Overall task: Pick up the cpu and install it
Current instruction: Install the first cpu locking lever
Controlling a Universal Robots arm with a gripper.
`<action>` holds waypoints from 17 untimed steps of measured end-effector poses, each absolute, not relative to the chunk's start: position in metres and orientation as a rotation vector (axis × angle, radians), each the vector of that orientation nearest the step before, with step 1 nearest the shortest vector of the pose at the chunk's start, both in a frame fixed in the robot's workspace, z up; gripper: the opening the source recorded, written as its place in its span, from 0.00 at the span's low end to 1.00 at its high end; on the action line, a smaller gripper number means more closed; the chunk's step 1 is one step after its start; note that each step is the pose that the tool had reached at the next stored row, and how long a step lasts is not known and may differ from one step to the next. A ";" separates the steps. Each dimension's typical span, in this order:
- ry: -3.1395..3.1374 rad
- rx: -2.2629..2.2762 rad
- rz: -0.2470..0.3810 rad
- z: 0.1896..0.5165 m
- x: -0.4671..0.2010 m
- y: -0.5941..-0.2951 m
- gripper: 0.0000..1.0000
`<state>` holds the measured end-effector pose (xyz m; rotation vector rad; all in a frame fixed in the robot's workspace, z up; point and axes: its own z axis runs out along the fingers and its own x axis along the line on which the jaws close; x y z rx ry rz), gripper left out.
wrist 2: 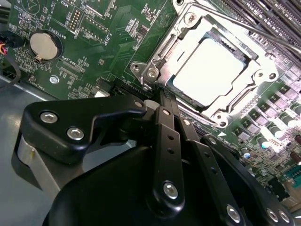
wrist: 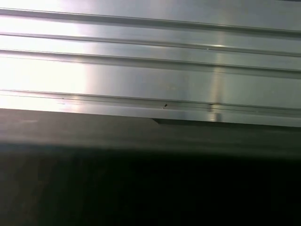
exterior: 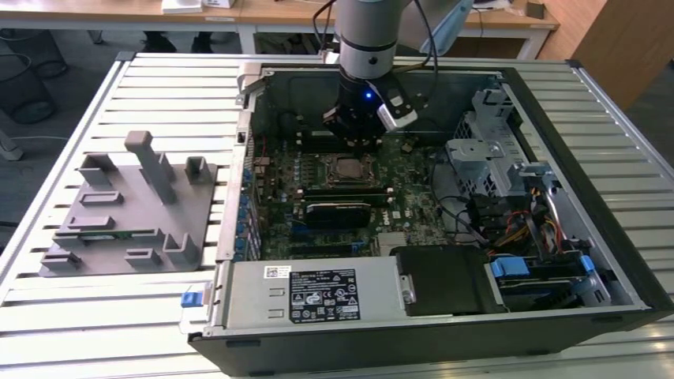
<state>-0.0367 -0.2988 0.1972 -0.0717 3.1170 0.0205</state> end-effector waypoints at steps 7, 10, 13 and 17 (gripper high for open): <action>3.118 -0.072 0.012 0.196 -0.035 -0.299 0.11; 3.119 -0.072 0.013 0.196 -0.034 -0.299 0.11; 3.121 -0.072 0.022 0.196 -0.034 -0.299 0.11; 3.122 -0.072 0.047 0.196 -0.034 -0.299 0.11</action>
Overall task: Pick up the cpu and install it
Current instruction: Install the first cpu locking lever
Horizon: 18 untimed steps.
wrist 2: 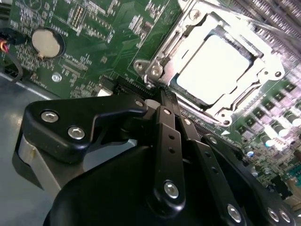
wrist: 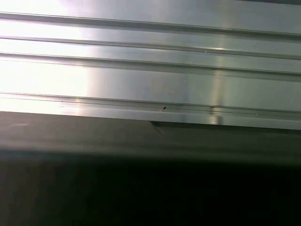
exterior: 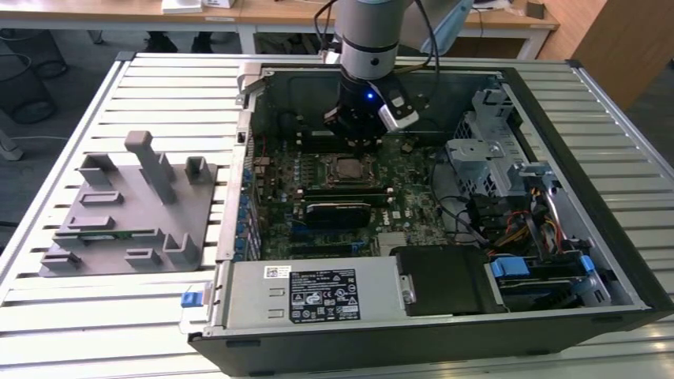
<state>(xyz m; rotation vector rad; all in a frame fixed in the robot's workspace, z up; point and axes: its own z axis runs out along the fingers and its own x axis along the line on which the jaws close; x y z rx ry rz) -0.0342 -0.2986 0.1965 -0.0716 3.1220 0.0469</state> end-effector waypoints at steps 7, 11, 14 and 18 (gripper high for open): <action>3.123 -0.072 0.053 0.205 -0.034 -0.299 0.11; 3.123 -0.072 0.052 0.205 -0.034 -0.299 0.11; 3.123 -0.072 0.052 0.205 -0.034 -0.299 0.11; 3.123 -0.072 0.053 0.204 -0.034 -0.299 0.11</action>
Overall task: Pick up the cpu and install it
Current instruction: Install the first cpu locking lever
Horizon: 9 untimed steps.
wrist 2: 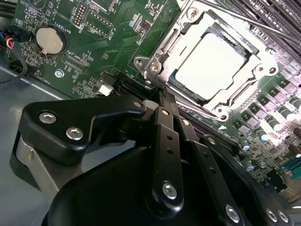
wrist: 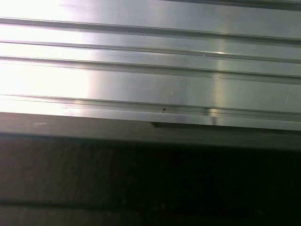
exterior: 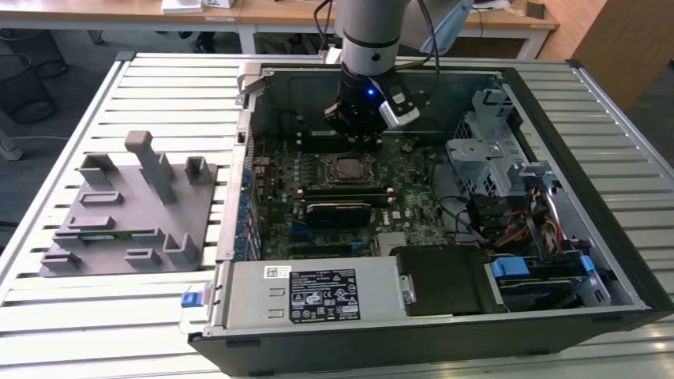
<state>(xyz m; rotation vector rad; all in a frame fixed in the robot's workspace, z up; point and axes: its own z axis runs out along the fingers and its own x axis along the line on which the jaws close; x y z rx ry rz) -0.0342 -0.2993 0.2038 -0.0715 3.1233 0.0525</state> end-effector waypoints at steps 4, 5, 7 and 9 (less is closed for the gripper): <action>3.123 -0.072 0.052 0.204 -0.034 -0.300 0.11; 3.123 -0.072 0.052 0.204 -0.034 -0.300 0.11; 3.123 -0.072 0.052 0.203 -0.034 -0.300 0.11; 3.123 -0.072 0.050 0.202 -0.034 -0.300 0.11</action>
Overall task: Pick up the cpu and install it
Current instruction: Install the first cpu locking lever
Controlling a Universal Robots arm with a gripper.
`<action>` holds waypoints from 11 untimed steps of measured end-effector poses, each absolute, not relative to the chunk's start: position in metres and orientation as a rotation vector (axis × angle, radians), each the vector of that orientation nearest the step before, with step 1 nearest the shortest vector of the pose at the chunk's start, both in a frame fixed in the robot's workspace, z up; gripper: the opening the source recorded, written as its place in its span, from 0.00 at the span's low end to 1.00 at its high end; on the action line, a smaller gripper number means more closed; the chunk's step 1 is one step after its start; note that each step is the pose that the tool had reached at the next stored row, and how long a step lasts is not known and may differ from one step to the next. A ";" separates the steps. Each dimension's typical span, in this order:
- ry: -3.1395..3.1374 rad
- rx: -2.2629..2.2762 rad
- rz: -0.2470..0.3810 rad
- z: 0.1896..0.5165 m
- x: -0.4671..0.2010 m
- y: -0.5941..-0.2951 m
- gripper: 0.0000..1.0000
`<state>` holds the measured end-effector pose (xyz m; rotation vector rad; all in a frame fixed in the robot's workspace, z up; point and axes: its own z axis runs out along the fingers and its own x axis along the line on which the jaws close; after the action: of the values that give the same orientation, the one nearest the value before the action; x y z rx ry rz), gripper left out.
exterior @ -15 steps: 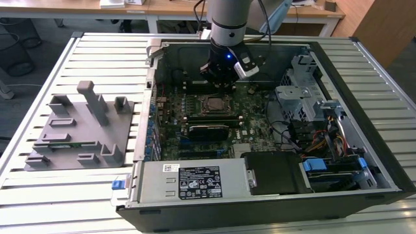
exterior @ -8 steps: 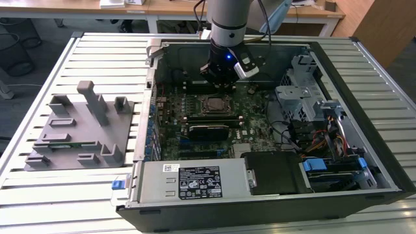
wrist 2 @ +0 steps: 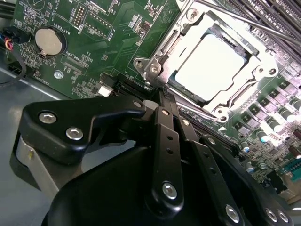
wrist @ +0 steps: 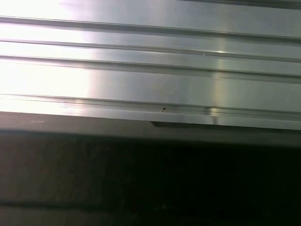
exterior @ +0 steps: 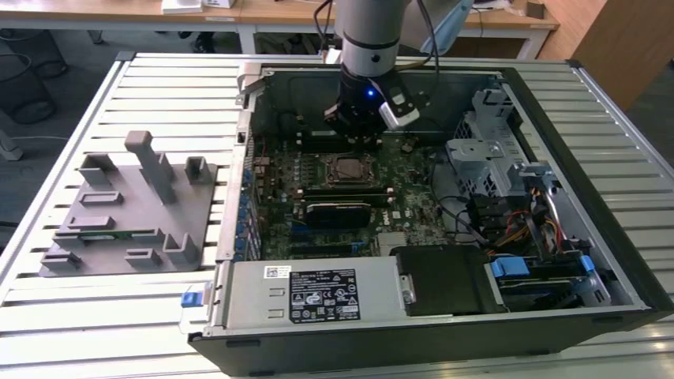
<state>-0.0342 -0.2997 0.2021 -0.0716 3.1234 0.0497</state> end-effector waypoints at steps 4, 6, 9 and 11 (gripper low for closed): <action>3.124 -0.072 0.038 0.200 -0.034 -0.300 0.11; 3.125 -0.072 0.024 0.199 -0.034 -0.300 0.11; 3.128 -0.072 0.005 0.197 -0.034 -0.300 0.11; 3.129 -0.072 -0.002 0.195 -0.034 -0.300 0.11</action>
<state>-0.0341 -0.2998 0.1953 -0.0722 3.1288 -0.0015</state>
